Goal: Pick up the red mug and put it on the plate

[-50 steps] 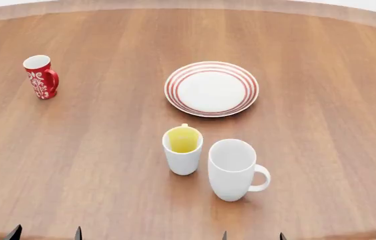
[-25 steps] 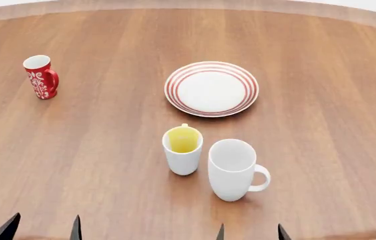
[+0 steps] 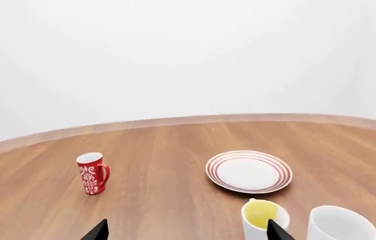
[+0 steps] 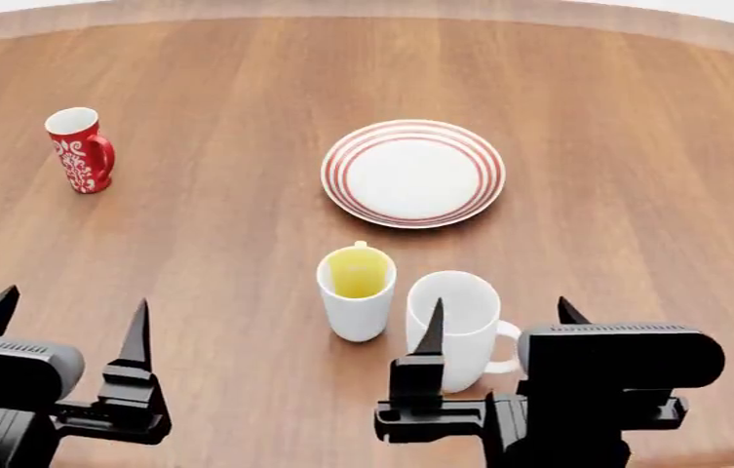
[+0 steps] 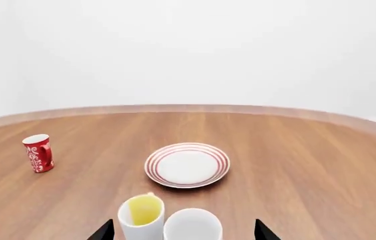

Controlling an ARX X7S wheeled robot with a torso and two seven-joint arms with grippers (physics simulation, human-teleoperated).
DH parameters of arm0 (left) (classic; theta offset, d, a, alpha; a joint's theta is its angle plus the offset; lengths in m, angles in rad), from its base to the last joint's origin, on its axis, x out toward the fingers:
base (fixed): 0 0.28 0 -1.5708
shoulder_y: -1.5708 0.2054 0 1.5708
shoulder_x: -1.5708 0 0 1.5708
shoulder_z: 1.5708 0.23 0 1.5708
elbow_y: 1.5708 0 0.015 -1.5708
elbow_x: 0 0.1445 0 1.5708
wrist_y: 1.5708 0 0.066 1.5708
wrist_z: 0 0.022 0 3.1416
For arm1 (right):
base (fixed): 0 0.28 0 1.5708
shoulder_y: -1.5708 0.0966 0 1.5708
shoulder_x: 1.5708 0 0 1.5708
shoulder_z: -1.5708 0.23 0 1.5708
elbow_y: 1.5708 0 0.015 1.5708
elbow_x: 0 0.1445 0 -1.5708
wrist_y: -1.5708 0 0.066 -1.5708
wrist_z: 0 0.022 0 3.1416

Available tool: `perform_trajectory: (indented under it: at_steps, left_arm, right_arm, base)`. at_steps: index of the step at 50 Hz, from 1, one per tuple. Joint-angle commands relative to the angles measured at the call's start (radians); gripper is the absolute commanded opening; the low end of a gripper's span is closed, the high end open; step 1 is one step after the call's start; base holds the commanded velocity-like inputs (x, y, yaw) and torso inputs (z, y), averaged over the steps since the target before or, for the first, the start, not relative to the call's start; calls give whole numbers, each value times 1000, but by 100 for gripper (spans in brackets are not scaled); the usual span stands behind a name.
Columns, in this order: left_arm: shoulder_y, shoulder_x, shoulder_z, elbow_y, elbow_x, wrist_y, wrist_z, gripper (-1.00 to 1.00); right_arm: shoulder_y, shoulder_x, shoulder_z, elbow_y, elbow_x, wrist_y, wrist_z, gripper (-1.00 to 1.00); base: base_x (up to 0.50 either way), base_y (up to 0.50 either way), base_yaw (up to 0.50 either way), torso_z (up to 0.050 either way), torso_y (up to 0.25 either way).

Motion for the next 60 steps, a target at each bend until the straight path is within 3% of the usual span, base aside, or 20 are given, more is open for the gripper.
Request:
perform_trajectory:
  at_steps: [1,13,27,60]
  left_arm:
    - [-30,-11,-4,47,-19,-58,-8,100]
    - [-25,-18,-16,32,-33,-42,-13,100]
    - [-23,-26,-20,21,-43,-30,-21,100]
    - [-27,-41,-20,16,-68,-22,-40,100]
  right_arm:
    - [75,12,18,-37,23,98,23,100]
    - [264,53,161,88,9,174,91,100]
    - [298,81,221,115,8,193,116,100]
    - [310,86,201,112,29,221,128,100]
  base:
    - [0,0,0,0,0]
    - [0,0,0,0,0]
    - [9,0,0,0,0]
    - [498,0,0,0,0]
